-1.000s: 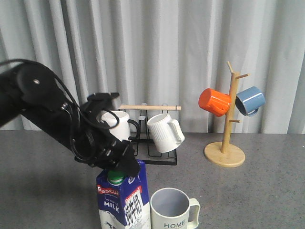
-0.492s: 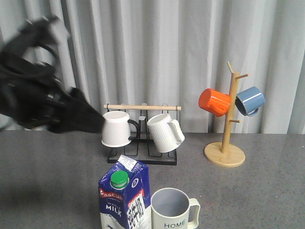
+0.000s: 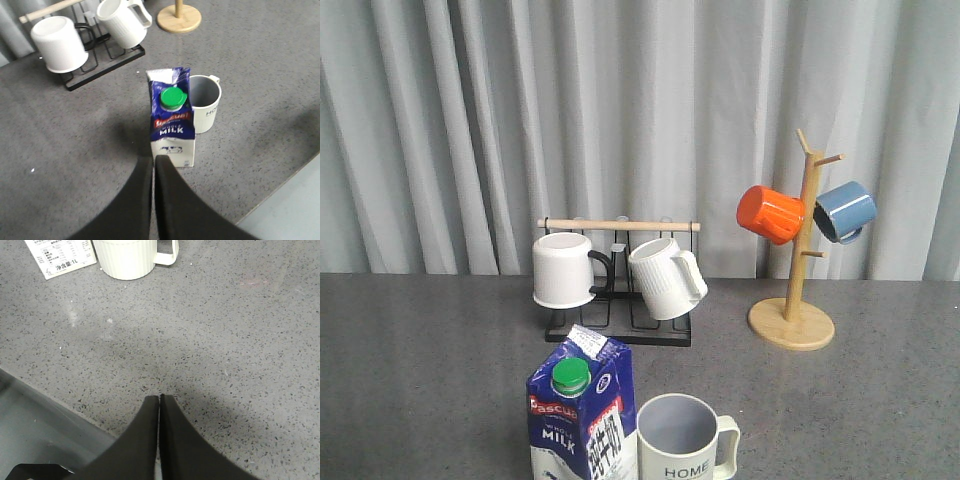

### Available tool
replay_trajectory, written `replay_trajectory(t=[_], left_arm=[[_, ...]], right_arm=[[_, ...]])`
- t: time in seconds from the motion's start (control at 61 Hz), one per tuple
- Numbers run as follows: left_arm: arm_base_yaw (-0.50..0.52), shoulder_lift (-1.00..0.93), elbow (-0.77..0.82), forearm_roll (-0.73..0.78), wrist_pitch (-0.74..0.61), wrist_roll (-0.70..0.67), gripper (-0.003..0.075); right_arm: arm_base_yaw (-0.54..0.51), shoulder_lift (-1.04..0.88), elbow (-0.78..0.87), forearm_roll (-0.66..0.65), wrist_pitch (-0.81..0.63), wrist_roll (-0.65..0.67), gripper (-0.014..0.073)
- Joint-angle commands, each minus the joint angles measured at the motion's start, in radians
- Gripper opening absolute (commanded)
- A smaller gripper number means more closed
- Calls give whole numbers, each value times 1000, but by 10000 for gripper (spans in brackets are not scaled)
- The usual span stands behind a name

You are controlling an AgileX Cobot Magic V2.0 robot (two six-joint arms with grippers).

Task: Place milk next to cup

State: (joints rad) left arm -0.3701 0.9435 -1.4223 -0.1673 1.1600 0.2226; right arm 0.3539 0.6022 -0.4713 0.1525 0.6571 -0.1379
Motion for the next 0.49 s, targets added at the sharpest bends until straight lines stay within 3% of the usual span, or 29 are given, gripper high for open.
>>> replay_trajectory(t=[0.0, 0.262, 0.475], left_arm=[[-6, -107, 102, 10, -156, -42, -8], [-6, -343, 346, 13, -314, -92, -8], [-6, -444, 377, 0, -237, -92, -8]], right_arm=[[-2, 3, -27, 0, -57, 2, -5], [-2, 3, -27, 0, -57, 2, -5], [-2, 3, -27, 0, -57, 3, -5]])
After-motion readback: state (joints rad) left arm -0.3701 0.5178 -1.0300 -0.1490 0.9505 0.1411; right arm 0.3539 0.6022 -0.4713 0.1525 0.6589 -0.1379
